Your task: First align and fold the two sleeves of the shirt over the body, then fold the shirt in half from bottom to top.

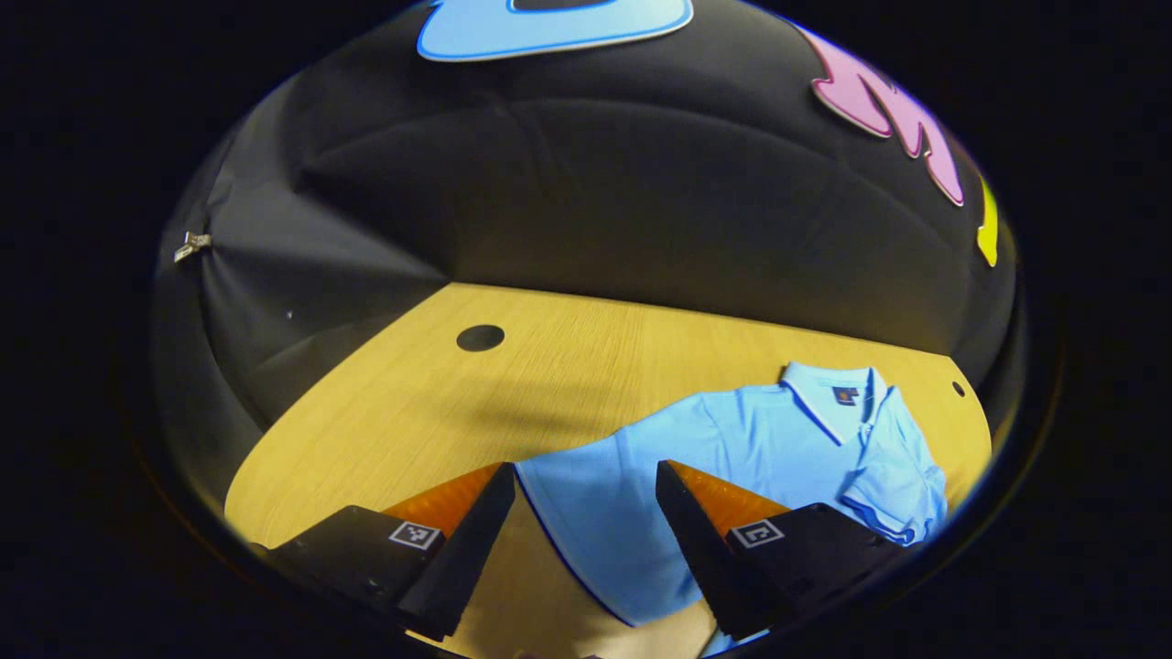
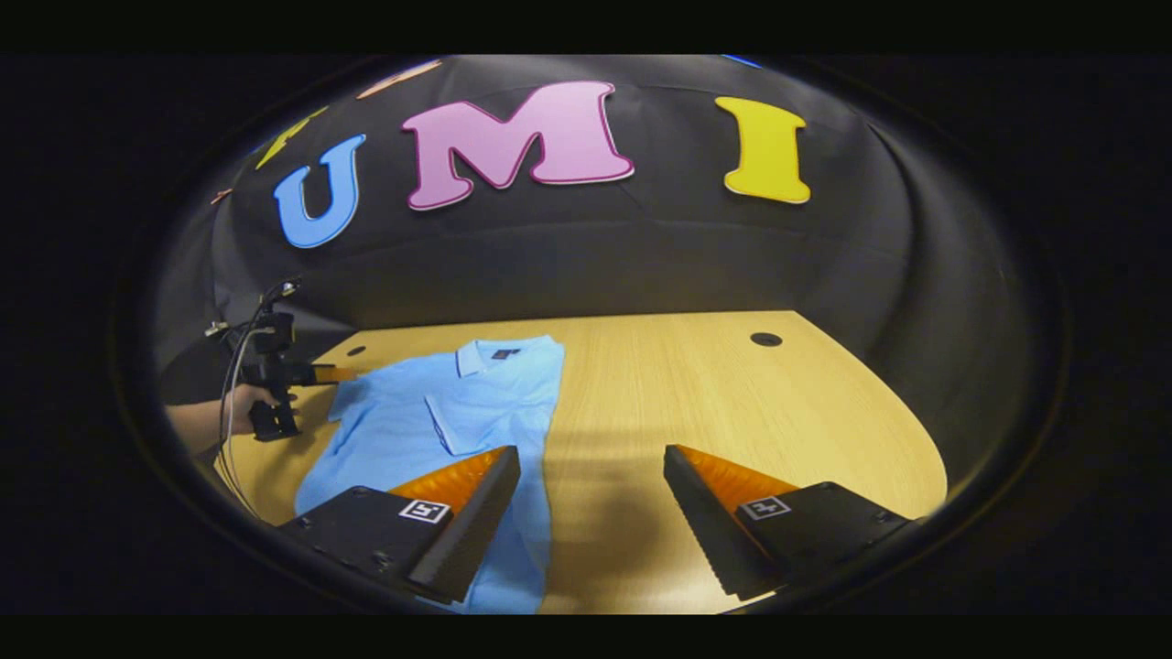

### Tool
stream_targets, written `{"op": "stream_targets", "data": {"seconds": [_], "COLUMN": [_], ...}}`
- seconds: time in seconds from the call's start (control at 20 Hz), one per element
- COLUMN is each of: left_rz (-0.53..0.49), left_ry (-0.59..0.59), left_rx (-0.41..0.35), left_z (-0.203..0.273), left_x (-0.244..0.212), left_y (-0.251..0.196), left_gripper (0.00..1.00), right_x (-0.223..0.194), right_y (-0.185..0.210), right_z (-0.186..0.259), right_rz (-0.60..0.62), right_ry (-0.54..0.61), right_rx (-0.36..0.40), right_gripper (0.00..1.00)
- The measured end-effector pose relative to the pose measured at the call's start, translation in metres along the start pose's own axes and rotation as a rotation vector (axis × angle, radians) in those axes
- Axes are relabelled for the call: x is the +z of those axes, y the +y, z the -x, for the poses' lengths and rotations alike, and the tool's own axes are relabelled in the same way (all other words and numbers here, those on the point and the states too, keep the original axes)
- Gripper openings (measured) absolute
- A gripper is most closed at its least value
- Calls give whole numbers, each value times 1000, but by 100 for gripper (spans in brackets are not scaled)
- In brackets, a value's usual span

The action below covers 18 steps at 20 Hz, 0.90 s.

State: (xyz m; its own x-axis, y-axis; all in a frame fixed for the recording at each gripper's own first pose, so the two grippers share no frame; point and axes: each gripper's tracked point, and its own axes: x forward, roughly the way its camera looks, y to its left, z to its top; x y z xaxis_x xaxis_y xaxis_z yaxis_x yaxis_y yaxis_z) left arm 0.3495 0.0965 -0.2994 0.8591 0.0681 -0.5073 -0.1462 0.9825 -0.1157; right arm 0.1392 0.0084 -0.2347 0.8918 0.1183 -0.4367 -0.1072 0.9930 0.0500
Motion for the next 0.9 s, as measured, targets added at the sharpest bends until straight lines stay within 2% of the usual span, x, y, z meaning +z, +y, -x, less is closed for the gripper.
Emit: {"op": "stream_targets", "data": {"seconds": [0.15, 0.2, 0.35, 0.55, 0.65, 0.7, 0.9], "left_rz": [-81, -96, -120, -173, -189, -192, -251], "left_ry": [52, 32, 50, 67, 55, 47, 45], "left_rx": [15, 9, -60, -117, -99, -85, -29], "left_z": [-15, -15, -20, -22, -24, -23, -18], "left_x": [-14, -8, -9, -10, -7, -5, -1], "left_y": [0, -4, -23, -40, -40, -40, -44], "left_gripper": [99, 99, 94, 48, 27, 12, 6], "right_x": [-1, -1, -5, -7, -18, -23, -32], "right_y": [-9, -15, -19, -26, -31, -32, -38], "right_z": [3, 5, 4, 3, 1, 1, 1], "right_rz": [-26, -34, -68, -84, -70, -72, -76], "right_ry": [-16, -28, -19, -49, -31, -20, -3], "right_rx": [-5, -11, -16, -18, -26, -26, -35], "right_gripper": [99, 98, 98, 98, 98, 98, 98]}}
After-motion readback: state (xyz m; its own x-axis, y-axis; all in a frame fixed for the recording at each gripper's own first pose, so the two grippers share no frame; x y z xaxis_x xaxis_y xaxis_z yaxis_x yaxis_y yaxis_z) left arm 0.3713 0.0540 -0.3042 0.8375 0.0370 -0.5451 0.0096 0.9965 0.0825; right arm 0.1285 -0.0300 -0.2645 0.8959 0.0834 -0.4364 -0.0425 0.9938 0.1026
